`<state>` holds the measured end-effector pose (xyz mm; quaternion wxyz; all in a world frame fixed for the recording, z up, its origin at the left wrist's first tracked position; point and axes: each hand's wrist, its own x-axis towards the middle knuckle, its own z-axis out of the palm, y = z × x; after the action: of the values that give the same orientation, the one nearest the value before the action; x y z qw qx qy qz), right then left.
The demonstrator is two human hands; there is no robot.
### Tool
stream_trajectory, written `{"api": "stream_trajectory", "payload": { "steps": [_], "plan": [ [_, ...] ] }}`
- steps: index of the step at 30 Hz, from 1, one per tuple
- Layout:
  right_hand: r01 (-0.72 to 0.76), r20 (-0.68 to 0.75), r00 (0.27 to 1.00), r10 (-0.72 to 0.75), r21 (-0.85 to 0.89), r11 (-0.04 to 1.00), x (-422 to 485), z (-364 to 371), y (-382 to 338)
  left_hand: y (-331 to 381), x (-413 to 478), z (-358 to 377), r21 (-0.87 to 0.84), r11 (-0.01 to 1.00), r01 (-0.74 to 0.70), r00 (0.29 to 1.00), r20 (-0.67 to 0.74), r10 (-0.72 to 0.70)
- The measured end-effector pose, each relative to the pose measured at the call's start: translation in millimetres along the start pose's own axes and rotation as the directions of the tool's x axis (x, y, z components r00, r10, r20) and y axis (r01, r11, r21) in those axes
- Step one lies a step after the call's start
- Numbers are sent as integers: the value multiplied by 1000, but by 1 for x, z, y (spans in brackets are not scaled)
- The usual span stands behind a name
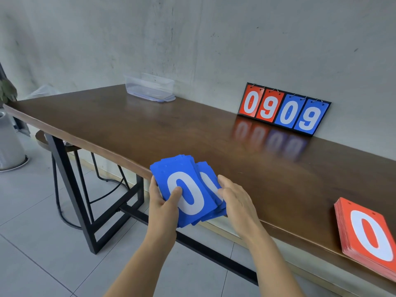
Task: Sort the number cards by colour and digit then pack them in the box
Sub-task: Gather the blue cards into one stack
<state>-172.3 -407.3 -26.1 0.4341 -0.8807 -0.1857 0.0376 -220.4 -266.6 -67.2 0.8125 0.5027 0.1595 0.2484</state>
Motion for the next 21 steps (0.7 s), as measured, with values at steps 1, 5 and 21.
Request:
{"api": "stream_trajectory", "payload": {
  "steps": [1,5,21],
  "plan": [
    [4,3,1000,-4,3,1000,-1,2,-1,-2,-1,0,-2,1000,5,1000,-1,-5],
    [-25,37,999,26,-16,1000,-2,9,1,-6,-4,2,2,1000,23,1000,0,-23],
    [110,-178,984,-9,565,817,41,-48,-26,44,37,54,208,869,-449,818,487,306]
  ]
}}
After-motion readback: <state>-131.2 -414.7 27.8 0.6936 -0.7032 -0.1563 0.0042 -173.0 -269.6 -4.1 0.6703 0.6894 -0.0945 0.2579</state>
